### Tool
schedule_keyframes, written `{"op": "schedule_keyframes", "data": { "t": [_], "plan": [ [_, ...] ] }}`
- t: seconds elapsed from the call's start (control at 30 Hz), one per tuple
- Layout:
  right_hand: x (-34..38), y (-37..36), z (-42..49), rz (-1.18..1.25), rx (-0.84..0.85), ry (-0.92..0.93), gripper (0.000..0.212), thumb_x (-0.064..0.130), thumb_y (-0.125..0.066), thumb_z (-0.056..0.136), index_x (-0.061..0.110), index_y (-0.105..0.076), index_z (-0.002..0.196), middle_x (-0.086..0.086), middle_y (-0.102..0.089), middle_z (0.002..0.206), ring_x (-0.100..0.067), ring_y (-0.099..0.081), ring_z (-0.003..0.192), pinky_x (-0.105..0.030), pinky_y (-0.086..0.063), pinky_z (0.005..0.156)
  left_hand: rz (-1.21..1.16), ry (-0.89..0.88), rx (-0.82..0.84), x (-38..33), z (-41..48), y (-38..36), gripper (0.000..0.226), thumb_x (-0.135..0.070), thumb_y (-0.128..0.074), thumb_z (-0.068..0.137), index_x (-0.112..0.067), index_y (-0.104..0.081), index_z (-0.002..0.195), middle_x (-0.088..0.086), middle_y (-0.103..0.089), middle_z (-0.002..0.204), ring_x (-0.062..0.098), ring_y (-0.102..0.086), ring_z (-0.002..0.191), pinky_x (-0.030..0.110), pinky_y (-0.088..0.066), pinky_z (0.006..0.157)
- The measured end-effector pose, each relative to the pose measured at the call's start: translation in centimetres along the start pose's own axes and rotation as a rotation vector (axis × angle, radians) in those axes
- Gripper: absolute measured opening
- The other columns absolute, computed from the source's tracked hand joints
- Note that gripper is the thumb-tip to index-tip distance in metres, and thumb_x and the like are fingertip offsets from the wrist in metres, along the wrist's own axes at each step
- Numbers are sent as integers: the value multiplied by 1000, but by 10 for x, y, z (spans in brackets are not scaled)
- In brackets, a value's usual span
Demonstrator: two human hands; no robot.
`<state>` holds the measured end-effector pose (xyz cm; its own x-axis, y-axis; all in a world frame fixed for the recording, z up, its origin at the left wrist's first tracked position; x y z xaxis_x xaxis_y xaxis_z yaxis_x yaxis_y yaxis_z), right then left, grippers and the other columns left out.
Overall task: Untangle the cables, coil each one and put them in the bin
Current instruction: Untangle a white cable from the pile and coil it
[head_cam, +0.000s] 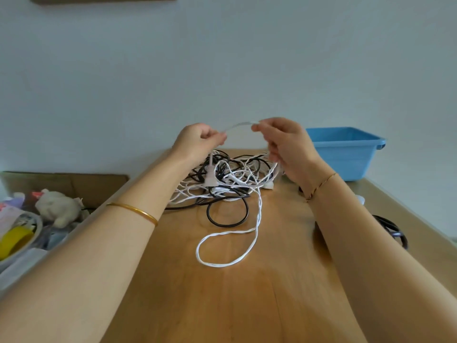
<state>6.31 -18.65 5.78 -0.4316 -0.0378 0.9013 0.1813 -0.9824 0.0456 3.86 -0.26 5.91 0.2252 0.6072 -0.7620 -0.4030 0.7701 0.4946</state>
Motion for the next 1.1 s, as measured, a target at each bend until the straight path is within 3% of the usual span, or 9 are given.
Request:
{"op": "schedule_keyframes", "data": {
  "t": [0.1, 0.2, 0.37, 0.47, 0.57, 0.67, 0.8, 0.97, 1.1],
  "plan": [
    [-5, 23, 10, -59, -238, 47, 9, 18, -62, 89, 15, -69, 85, 5, -37, 56, -8, -31, 49, -22, -29, 46, -546, 177, 282, -4, -16, -36, 20, -21, -50, 99, -11, -55, 83, -4, -44, 56, 6, -46, 42, 24, -49, 53],
    [-30, 28, 11, -153, -365, 20, 9, 23, -65, 86, 15, -67, 84, 6, -45, 59, -7, -39, 54, -19, -37, 51, -993, 333, 458, -10, -29, -63, 21, -18, -42, 99, -10, -53, 83, -8, -31, 47, 3, -26, 35, 14, -28, 33],
    [-58, 33, 14, -207, -476, -12, 14, 25, -61, 88, 13, -66, 84, 9, -44, 57, -4, -38, 51, -18, -35, 52, -1196, 352, 666, -10, -41, -93, 13, -8, -46, 79, -10, -55, 89, -6, -46, 59, 5, -33, 44, 15, -30, 43],
    [-67, 12, 24, -280, -304, -47, 17, 22, -60, 90, 9, -71, 90, 5, -47, 56, -9, -36, 48, -25, -32, 49, -1376, 273, 518, -5, -19, -82, 16, -5, -47, 78, -10, -56, 90, -2, -62, 72, 5, -40, 49, 15, -36, 47],
    [-81, -35, 21, -391, 86, -116, 22, 22, -52, 96, 9, -68, 87, -1, -51, 58, -13, -35, 43, -24, -32, 41, -1563, 226, 259, 11, 11, -61, 16, 1, -46, 85, -7, -57, 94, 7, -69, 90, 6, -49, 59, 16, -46, 55],
    [-94, -72, 8, -417, 399, -246, 27, 26, -48, 98, 4, -64, 101, -3, -52, 59, -12, -36, 39, -24, -35, 40, -1603, 227, 32, 38, 27, -50, 16, -1, -41, 97, -4, -57, 96, 10, -70, 96, 11, -63, 74, 20, -53, 69],
    [-90, -92, -1, -548, 627, -269, 30, 22, -45, 99, -1, -58, 113, -3, -57, 58, -10, -51, 42, -21, -46, 51, -1490, 216, -163, 68, 38, -38, 17, -6, -39, 101, -4, -56, 103, 10, -70, 97, 16, -72, 84, 35, -56, 84],
    [-76, -86, -6, -561, 757, -258, 21, 17, -55, 93, 1, -64, 104, -7, -68, 67, -6, -54, 47, -15, -44, 56, -1134, 47, -333, 70, 46, -7, 22, -5, -39, 102, -6, -52, 120, 8, -68, 102, 18, -69, 95, 35, -53, 93],
    [-59, -76, 0, -257, 666, -276, 20, 12, -60, 90, -6, -63, 98, -10, -67, 66, -7, -46, 36, -16, -44, 43, -820, -25, -347, 69, 43, 7, 35, -9, -42, 101, -10, -45, 137, -2, -68, 106, 9, -68, 100, 30, -50, 95]
  ]
}}
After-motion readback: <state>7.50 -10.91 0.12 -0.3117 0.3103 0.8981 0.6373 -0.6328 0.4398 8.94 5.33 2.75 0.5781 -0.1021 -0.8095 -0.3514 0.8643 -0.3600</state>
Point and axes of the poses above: each hand's wrist, its own z-axis towards the middle knuckle, its own y-axis out of the back of the hand, x = y × z, the point moved 10 cm from there along z, towards the middle knuckle
